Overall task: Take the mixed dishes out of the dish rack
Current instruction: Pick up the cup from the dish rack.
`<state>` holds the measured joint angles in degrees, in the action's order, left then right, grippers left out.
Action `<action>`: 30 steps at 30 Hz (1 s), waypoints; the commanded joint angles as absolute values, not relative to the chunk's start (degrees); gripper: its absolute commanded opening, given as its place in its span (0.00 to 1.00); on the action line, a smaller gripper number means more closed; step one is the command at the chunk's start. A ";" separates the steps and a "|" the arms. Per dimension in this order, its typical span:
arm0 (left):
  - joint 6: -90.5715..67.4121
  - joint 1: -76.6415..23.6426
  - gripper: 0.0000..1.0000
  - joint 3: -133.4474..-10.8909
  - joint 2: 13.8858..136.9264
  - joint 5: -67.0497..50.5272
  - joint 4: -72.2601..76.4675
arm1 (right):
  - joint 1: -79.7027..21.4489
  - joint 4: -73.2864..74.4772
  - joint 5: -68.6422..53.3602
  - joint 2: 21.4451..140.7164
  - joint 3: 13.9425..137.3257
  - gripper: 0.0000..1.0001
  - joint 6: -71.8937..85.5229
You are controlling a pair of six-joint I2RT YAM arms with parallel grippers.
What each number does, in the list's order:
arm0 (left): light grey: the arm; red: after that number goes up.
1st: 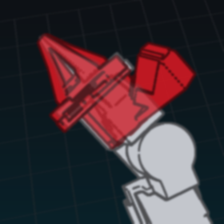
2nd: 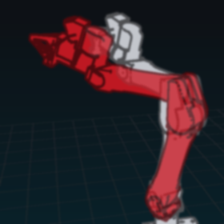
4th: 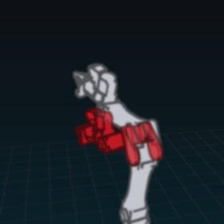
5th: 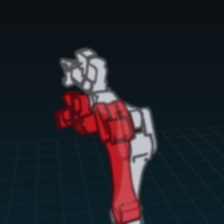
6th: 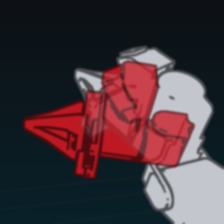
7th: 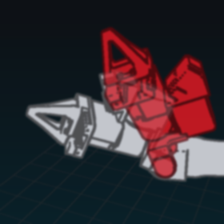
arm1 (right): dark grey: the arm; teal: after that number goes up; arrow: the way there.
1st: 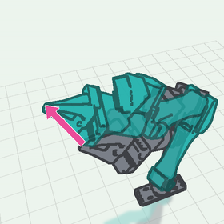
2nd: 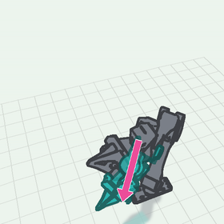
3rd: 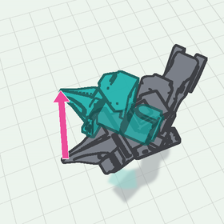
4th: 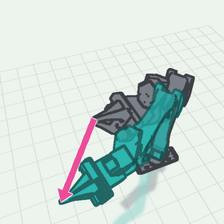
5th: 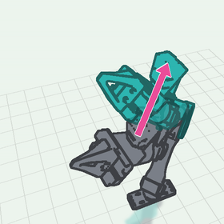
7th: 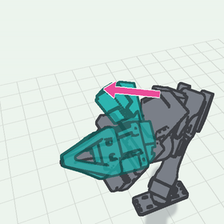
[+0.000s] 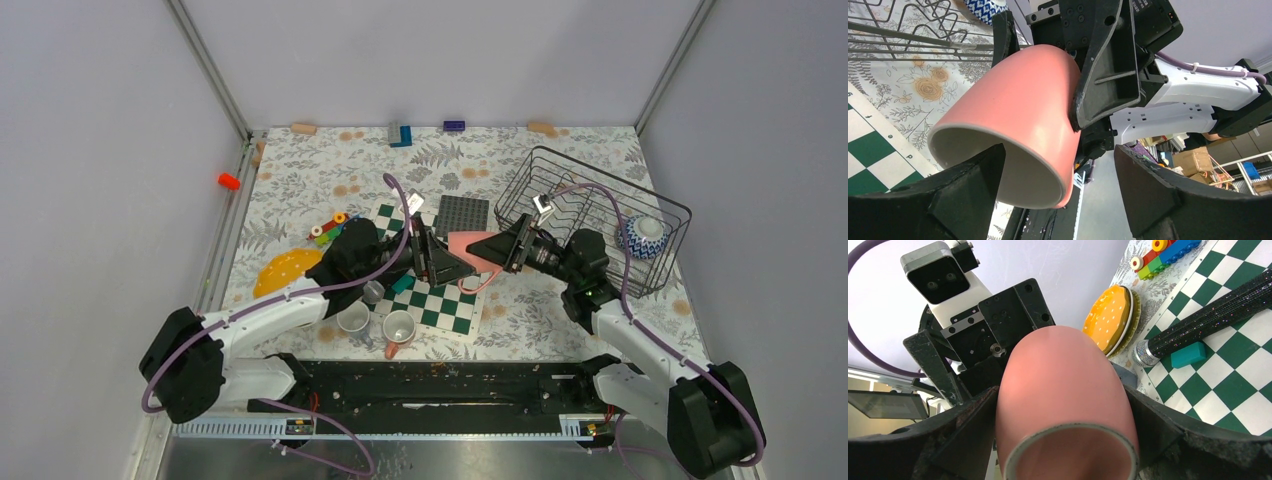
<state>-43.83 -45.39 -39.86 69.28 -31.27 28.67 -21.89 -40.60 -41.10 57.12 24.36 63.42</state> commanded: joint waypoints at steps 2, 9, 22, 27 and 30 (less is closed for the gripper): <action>-42.10 -46.35 0.71 -43.29 70.19 -30.85 29.53 | -23.02 -47.13 -40.70 54.83 27.74 0.09 63.58; -42.51 -47.19 0.25 -44.19 71.51 -31.75 29.72 | -23.47 -47.79 -40.26 54.37 27.36 0.10 63.90; -40.40 -47.57 0.00 -42.16 67.33 -30.14 28.43 | -23.55 -41.05 -36.79 50.46 27.38 0.96 61.10; -37.55 -47.63 0.00 -42.01 63.83 -26.60 22.54 | -23.55 -33.08 -32.31 45.61 28.03 1.00 55.60; -35.93 -47.64 0.00 -42.18 61.48 -23.00 18.28 | -23.55 -22.63 -25.11 40.96 28.88 1.00 50.40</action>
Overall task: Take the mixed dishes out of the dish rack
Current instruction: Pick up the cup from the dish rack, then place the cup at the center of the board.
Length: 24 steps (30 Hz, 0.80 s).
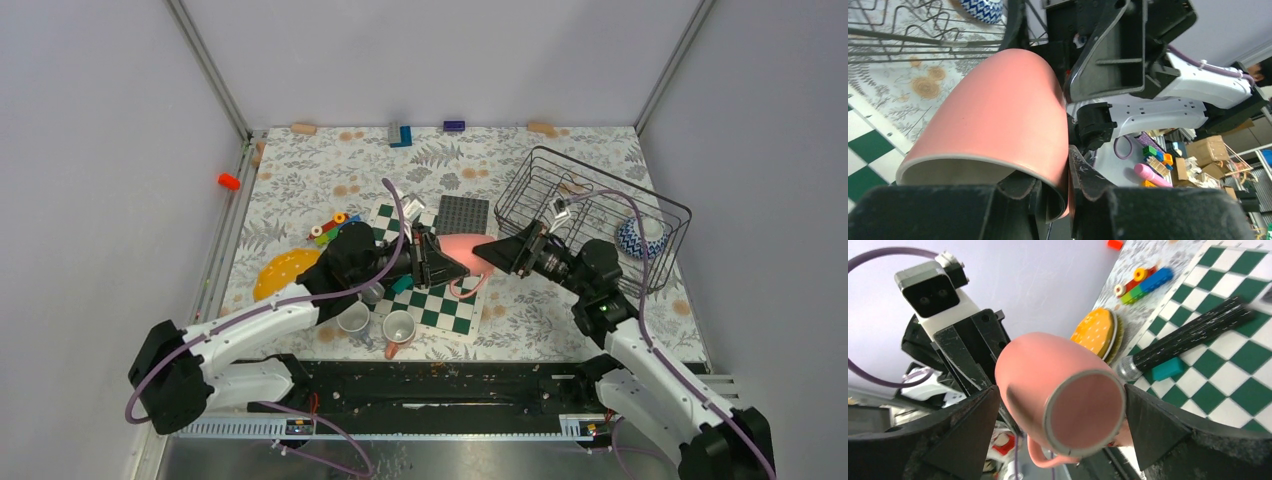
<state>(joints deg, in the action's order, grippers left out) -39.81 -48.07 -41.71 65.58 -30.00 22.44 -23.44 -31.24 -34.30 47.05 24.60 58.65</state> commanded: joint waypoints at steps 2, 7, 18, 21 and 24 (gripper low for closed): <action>-35.00 -47.62 0.00 -42.19 60.08 -21.08 16.02 | -23.55 -16.19 -18.77 37.77 29.34 1.00 47.55; -33.21 -47.59 0.00 -43.34 57.93 -14.19 8.61 | -23.55 -6.08 -5.86 31.39 29.93 1.00 42.90; -25.52 -54.71 0.00 -50.39 64.47 -13.76 0.29 | -23.55 5.81 5.63 28.33 33.56 1.00 36.87; -19.49 -60.57 0.00 -54.82 68.90 -9.24 -5.62 | -23.55 9.74 9.79 27.81 34.74 1.00 35.95; -13.44 -66.09 0.00 -59.24 73.23 -4.62 -9.52 | -23.55 13.87 14.14 26.98 36.23 0.98 34.14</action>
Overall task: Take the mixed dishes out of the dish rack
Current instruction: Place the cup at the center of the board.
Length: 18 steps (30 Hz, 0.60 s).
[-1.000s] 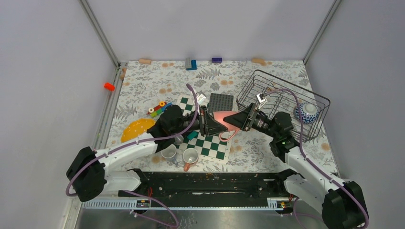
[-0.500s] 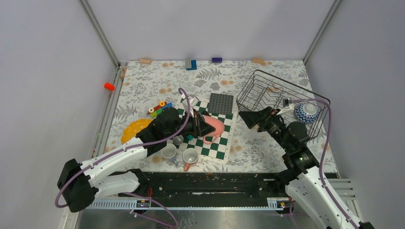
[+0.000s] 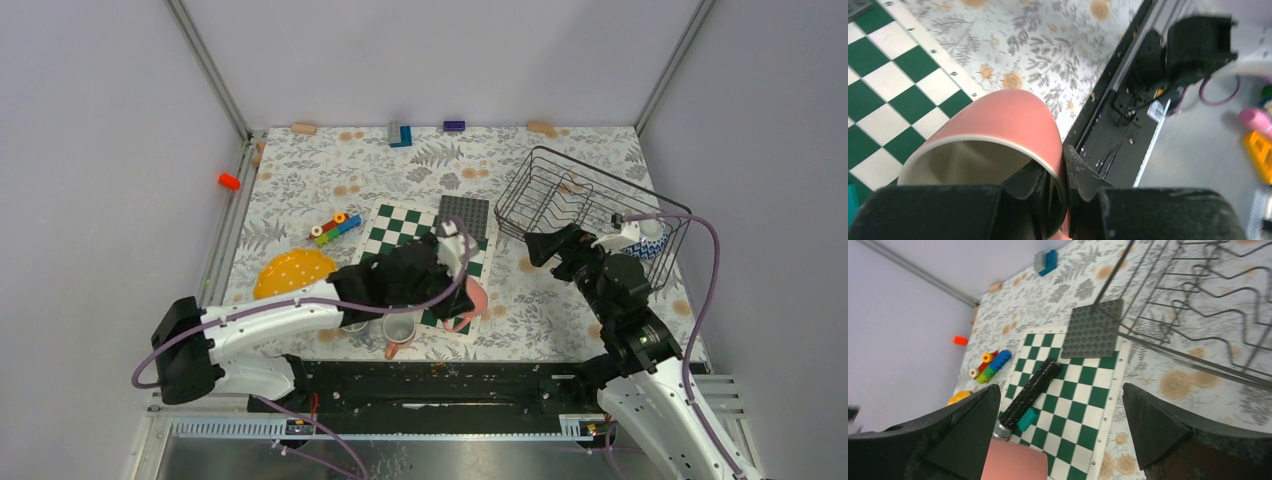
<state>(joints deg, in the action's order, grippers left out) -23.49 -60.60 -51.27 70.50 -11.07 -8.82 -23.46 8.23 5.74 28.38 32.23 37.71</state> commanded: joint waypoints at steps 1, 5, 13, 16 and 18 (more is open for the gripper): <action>-12.50 -66.86 0.00 -59.92 74.81 -4.61 -9.99 | -23.55 15.49 15.95 26.85 36.68 0.98 33.82; -8.51 -69.44 0.00 -65.20 81.76 -5.91 -12.49 | -23.55 22.77 24.88 25.29 39.19 0.98 32.88; -6.31 -73.56 0.00 -75.92 94.94 -5.01 -20.48 | -23.55 26.77 35.14 22.55 39.46 0.98 32.38; -6.96 -74.36 0.00 -79.93 98.78 -4.16 -22.71 | -23.55 26.75 35.16 22.85 39.44 0.98 32.05; -7.31 -74.73 0.00 -82.03 101.01 -2.73 -24.18 | -23.55 26.78 35.31 23.09 39.54 0.98 31.78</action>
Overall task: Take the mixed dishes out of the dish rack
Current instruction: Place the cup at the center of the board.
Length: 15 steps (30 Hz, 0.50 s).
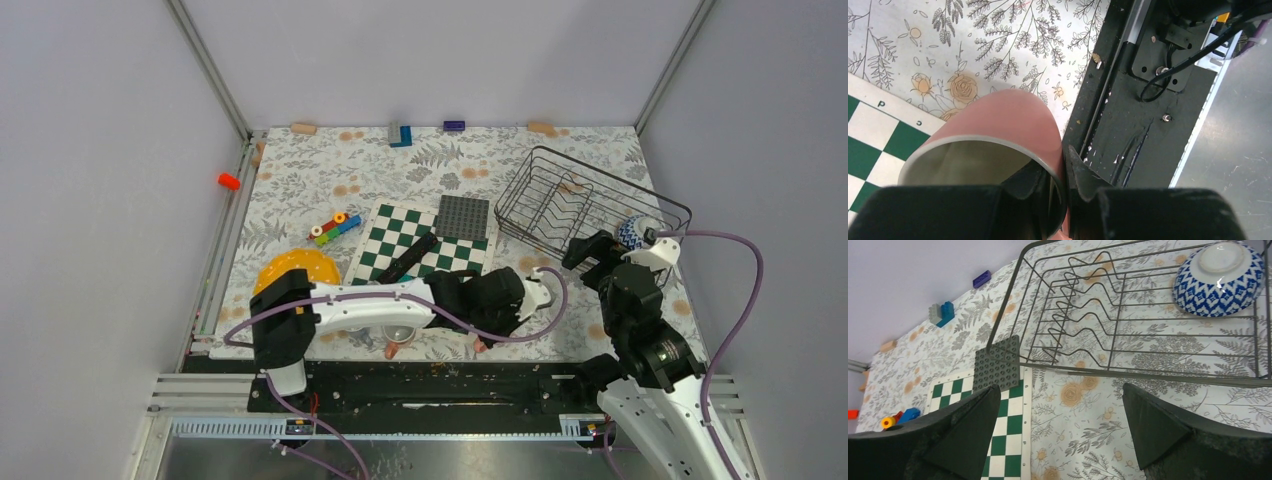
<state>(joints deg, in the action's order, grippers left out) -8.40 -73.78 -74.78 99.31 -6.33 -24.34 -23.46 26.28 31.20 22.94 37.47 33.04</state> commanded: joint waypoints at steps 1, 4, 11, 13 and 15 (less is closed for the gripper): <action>-7.52 -74.86 0.00 -82.84 101.92 -2.05 -25.07 | -23.54 26.79 35.47 23.11 39.53 0.98 31.73; -7.90 -75.06 0.01 -84.05 103.50 -1.06 -26.41 | -23.56 26.76 36.33 22.88 39.31 0.98 31.77; -8.77 -75.67 0.08 -85.50 106.09 -0.62 -28.36 | -23.58 26.77 39.45 22.28 38.69 0.98 32.42; -9.26 -75.72 0.10 -86.03 106.91 -0.39 -28.84 | -23.56 26.78 39.46 22.20 38.74 0.98 32.41; -9.48 -75.84 0.13 -86.31 107.48 -0.18 -29.17 | -23.55 26.80 39.45 22.14 38.75 0.98 32.34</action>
